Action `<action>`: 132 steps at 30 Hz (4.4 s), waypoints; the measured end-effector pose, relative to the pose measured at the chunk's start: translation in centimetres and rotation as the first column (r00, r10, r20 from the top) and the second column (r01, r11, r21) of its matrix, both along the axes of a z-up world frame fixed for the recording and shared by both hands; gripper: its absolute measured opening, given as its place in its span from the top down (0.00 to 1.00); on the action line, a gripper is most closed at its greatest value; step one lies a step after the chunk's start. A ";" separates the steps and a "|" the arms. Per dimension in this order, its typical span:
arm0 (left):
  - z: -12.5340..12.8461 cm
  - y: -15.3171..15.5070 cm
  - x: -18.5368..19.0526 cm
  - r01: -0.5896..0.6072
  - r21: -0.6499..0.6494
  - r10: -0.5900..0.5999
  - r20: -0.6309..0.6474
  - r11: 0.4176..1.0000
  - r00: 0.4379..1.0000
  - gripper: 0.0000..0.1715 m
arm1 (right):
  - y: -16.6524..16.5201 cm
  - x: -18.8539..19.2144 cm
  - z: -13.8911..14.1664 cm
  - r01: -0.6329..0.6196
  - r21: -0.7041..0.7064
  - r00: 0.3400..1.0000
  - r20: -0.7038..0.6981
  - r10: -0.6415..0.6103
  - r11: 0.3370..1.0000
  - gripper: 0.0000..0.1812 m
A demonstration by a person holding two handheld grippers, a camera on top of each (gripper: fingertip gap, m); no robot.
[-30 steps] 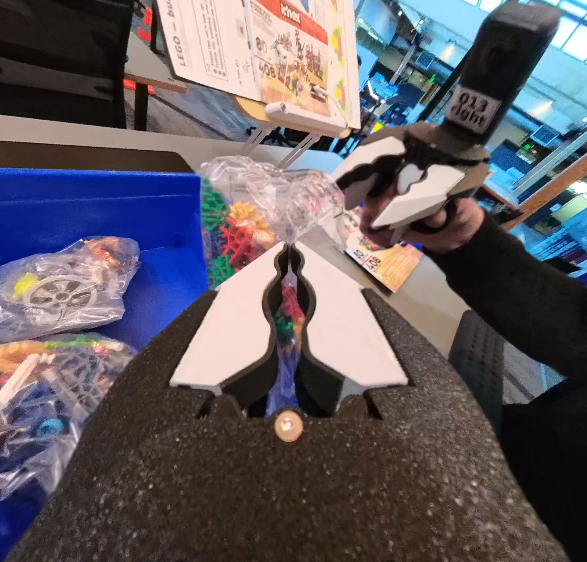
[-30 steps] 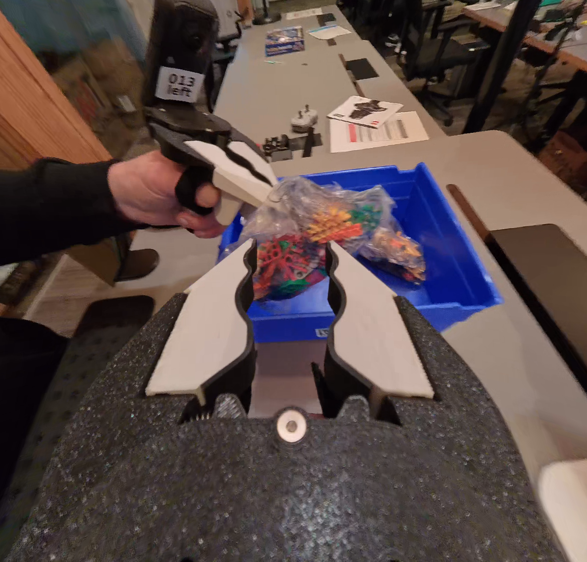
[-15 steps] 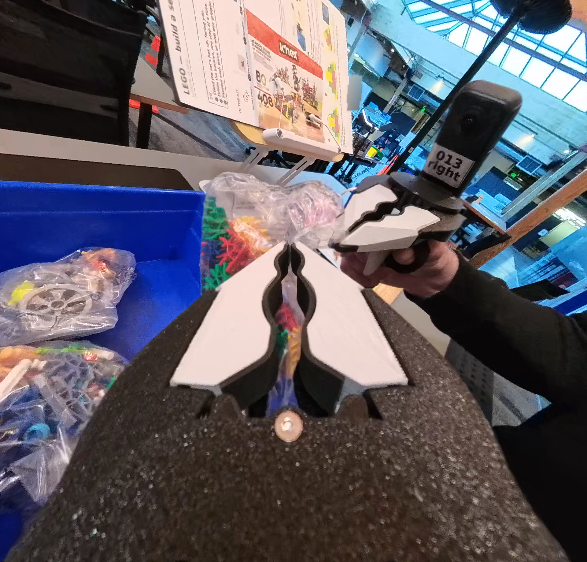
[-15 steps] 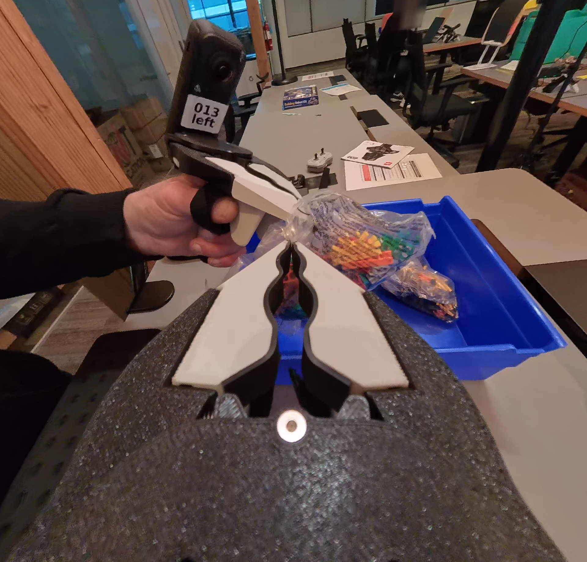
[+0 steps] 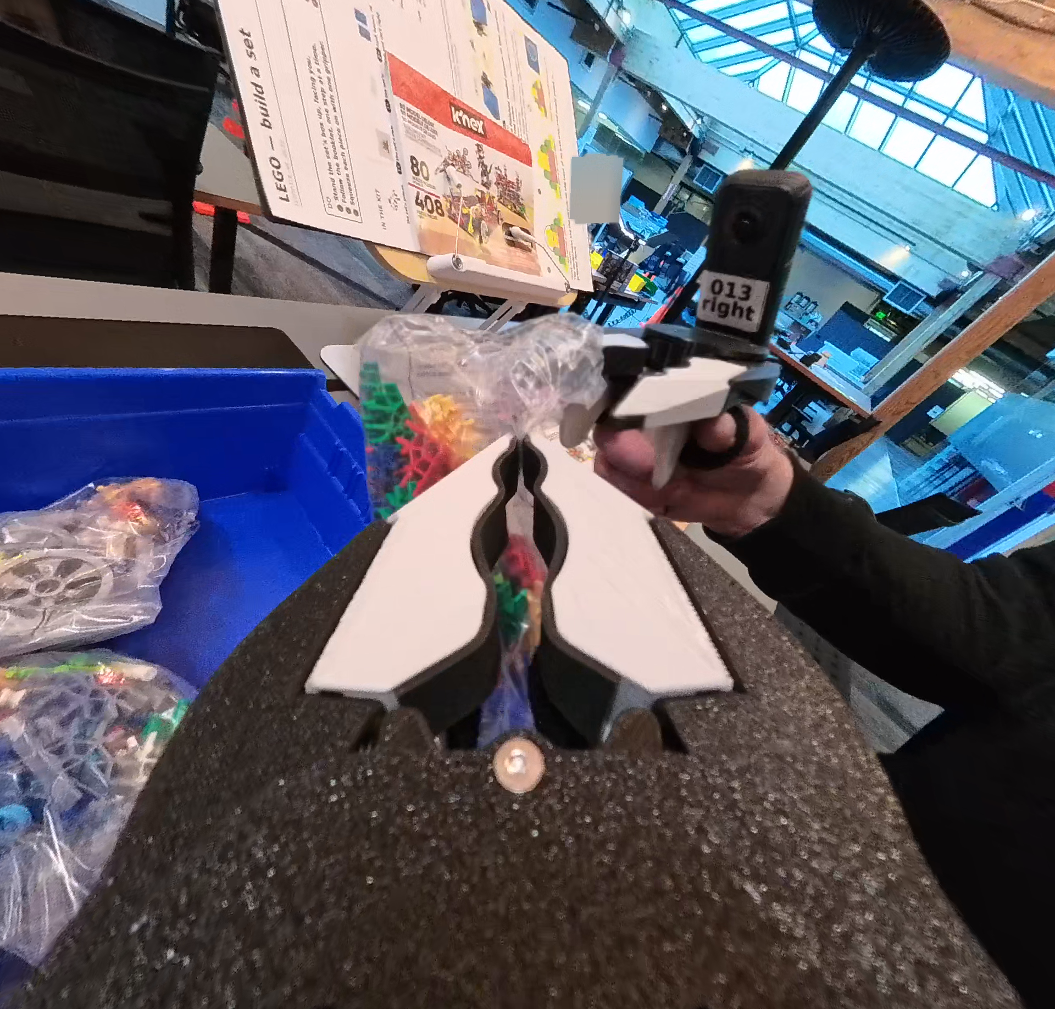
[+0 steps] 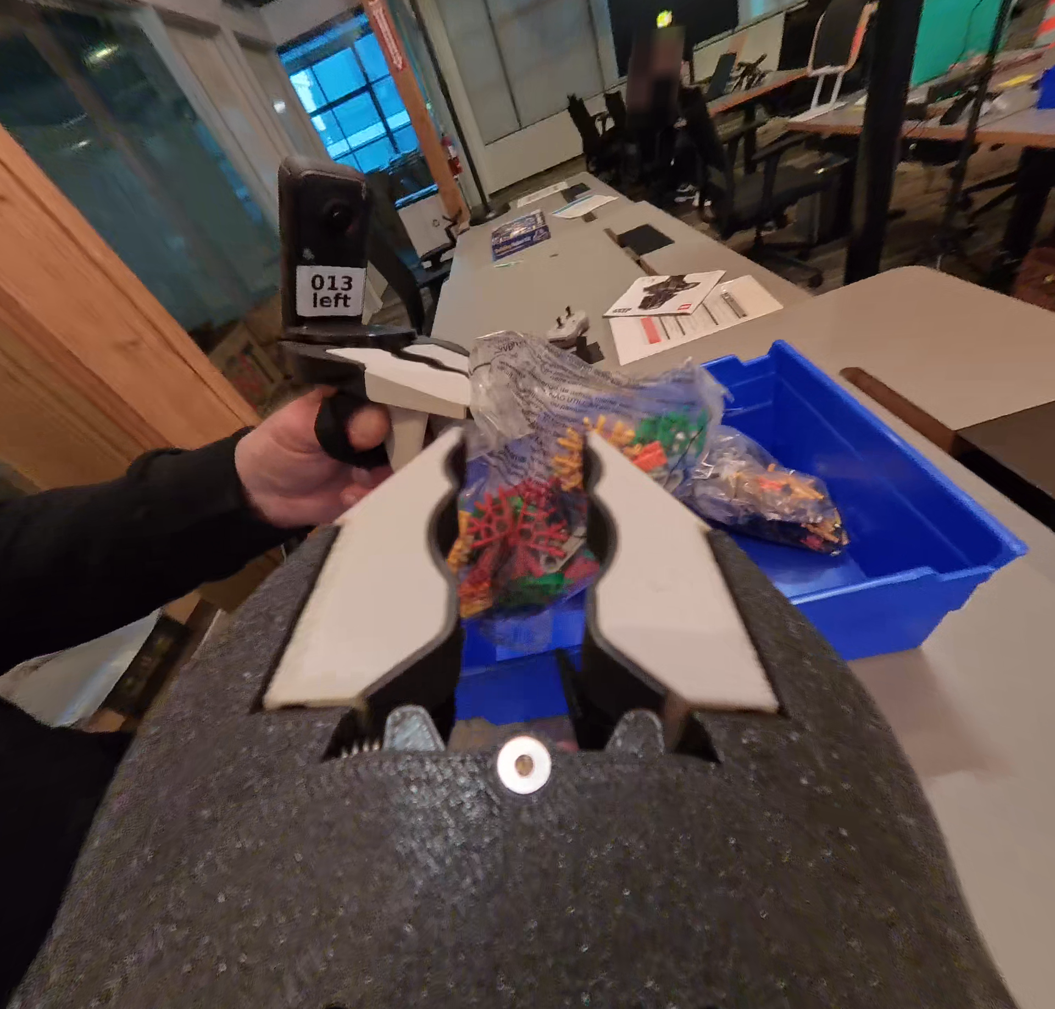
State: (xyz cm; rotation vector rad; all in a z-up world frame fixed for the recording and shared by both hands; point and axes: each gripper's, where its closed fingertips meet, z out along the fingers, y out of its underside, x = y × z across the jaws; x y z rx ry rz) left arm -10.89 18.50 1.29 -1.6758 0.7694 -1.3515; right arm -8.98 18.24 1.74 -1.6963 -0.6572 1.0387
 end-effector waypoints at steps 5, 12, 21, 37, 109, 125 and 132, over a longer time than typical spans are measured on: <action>0.5 -0.1 0.5 0.004 -0.021 -0.003 0.052 1.000 0.999 1.00 | -1.0 -1.3 -0.1 -0.045 0.046 0.999 0.002 0.045 0.998 0.77; 0.6 -0.6 1.4 0.024 0.018 -0.024 0.010 1.000 1.000 1.00 | 0.2 -0.7 0.3 0.031 0.104 0.999 -0.021 -0.029 0.994 1.00; 0.5 1.7 1.0 -0.113 0.003 0.113 0.024 0.994 0.993 1.00 | 0.6 -1.6 -0.1 0.041 0.257 0.976 0.198 -0.094 0.965 1.00; 0.6 6.1 0.1 -0.285 -0.067 0.287 0.019 0.956 0.958 1.00 | 0.6 -3.9 -0.1 -0.030 0.395 0.909 0.392 -0.139 0.918 1.00; -2.8 5.8 0.3 -0.167 0.217 0.242 -0.389 0.962 0.889 1.00 | 3.8 1.5 -3.5 0.222 0.107 0.940 0.239 -0.242 0.969 1.00; -4.6 4.0 0.8 0.000 0.262 0.125 -0.464 0.965 0.877 0.84 | 2.1 -0.8 -3.2 0.031 0.036 0.977 0.208 -0.038 0.999 1.00; -4.5 4.1 2.5 0.000 0.263 0.120 -0.441 0.965 0.890 1.00 | 0.7 -1.3 -3.6 -0.079 0.081 0.959 0.279 0.054 0.994 1.00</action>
